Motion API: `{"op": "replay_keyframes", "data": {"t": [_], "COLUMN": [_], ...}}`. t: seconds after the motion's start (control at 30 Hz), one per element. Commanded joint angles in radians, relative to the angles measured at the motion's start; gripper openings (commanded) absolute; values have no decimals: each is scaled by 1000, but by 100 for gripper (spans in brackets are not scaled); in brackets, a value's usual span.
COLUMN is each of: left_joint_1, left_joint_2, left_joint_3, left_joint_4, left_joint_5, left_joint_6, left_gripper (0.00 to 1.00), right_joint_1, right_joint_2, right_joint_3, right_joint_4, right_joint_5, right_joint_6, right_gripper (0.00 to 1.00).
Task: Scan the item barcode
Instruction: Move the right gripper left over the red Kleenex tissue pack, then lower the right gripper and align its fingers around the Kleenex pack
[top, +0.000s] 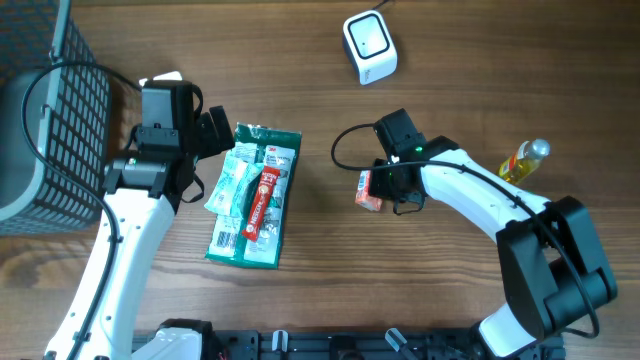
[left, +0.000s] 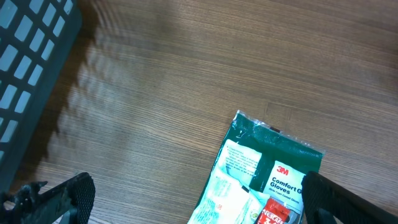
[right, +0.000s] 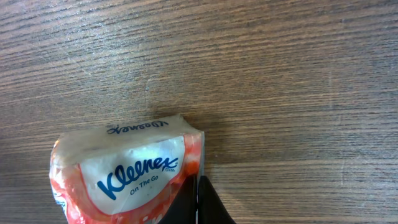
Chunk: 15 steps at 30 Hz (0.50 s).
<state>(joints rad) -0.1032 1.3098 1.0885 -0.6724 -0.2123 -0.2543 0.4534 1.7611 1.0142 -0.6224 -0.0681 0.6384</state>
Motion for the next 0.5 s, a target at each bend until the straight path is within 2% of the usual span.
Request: {"op": "replay_keyframes", "data": {"t": [0.0,0.33,0.47], "left_joint_1": [4,4,4], "left_joint_2": [-3,-3,-3], "left_joint_3": [11,11,11], "left_joint_4": [3,3,3], "left_joint_5": [-6,-6,-6], "left_joint_6": [-16,-16,-16], "left_gripper": [100,100,100], "right_joint_1": [-3,-3,-6], "right_joint_2": [-18,-19,-55], "right_joint_3": [-15,-60,3], "right_joint_4": [4,66,27], "right_joint_5": [47,49,37], "right_joint_6": [17,18,15], "right_gripper": [4,4,4]}}
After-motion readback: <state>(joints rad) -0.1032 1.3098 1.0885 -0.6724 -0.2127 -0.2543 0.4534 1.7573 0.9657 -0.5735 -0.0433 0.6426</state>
